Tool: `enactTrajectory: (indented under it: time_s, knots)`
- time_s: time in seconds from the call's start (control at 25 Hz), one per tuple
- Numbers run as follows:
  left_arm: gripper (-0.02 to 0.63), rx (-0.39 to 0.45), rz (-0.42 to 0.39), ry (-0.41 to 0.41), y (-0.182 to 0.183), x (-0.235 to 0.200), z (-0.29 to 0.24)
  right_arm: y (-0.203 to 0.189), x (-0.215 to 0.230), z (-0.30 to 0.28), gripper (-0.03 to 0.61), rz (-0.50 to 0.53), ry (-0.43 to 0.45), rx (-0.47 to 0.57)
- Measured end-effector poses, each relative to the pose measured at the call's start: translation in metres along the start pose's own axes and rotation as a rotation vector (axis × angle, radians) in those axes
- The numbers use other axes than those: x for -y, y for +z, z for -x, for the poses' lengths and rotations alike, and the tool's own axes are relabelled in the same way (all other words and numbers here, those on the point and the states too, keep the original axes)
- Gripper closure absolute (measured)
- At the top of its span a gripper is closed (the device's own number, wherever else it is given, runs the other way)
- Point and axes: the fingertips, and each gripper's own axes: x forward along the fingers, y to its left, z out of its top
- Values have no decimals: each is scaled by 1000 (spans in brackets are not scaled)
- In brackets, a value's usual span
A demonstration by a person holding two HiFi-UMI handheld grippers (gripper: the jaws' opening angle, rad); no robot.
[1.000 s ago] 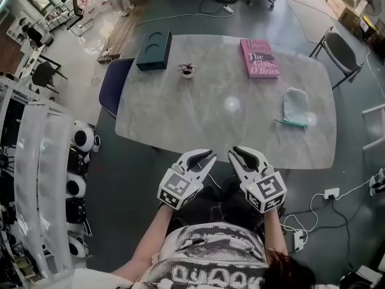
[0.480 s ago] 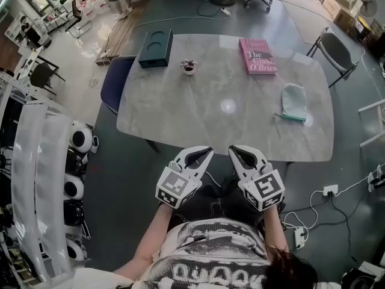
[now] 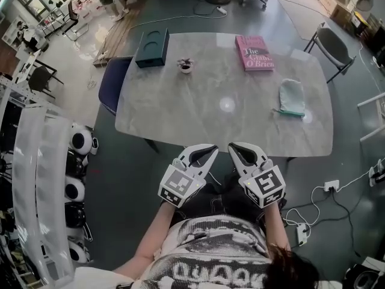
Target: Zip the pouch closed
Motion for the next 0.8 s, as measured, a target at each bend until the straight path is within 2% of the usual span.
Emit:
enactTrajectory:
  time_s: [0.32,0.8]
  knots:
    - [599,-23,-11,-25,-5,9,-3,-3,0,2,581,-11,7,-2]
    - [600,-34,-13,-15,-6,6,-4,-6,-4,-2,581,-2,37,-12]
